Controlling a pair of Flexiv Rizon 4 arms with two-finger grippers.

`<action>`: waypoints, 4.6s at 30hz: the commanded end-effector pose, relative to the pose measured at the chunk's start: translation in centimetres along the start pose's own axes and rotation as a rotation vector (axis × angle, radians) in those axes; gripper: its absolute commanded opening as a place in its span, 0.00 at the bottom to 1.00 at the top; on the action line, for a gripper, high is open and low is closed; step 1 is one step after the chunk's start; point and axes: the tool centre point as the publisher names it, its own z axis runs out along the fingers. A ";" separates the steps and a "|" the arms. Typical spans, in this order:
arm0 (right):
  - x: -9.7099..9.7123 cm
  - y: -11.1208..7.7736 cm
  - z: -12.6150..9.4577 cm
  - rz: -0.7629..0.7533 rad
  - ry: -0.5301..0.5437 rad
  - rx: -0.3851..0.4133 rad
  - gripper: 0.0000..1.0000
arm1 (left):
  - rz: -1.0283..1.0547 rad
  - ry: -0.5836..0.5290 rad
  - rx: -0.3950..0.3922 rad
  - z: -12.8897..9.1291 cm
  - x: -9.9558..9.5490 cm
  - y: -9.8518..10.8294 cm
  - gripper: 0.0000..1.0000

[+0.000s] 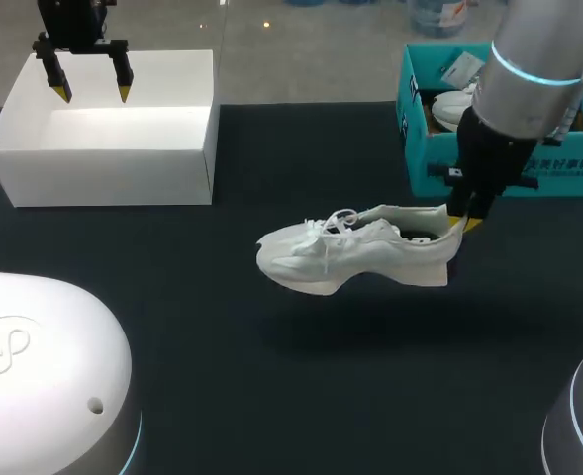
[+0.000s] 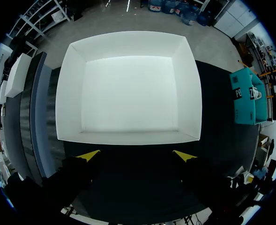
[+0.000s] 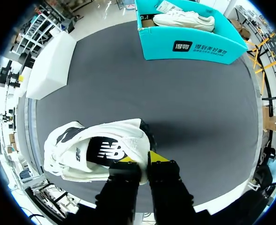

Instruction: Take the shoe out of the shoebox, open the shoe tongue, remove and reinsert the insole, then place the shoe into the shoebox

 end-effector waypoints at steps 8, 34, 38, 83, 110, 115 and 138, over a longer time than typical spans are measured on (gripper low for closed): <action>0.0 0.3 0.2 -0.001 0.004 0.004 0.00 | -0.001 -0.001 -0.002 0.0 0.0 -0.1 1.00; 0.8 0.4 1.9 -0.023 0.017 0.029 0.00 | -0.001 -0.001 -0.002 0.0 0.0 -0.1 1.00; 1.1 0.0 3.9 -0.028 0.043 0.053 0.00 | -0.001 -0.001 -0.002 0.0 0.0 -0.1 1.00; 3.5 -2.1 11.6 0.029 0.037 0.067 1.00 | -0.001 -0.001 -0.002 0.0 0.0 -0.1 1.00; 1.9 -5.0 1.7 -0.768 -0.169 0.021 1.00 | -0.001 -0.001 -0.002 0.0 0.0 -0.1 1.00; 1.9 -5.0 1.7 -0.768 -0.169 0.021 1.00 | -0.001 -0.001 -0.002 0.0 0.0 -0.1 1.00; -0.2 -4.9 1.1 -1.090 -0.110 -0.109 1.00 | -0.001 -0.001 -0.002 0.0 0.0 -0.1 1.00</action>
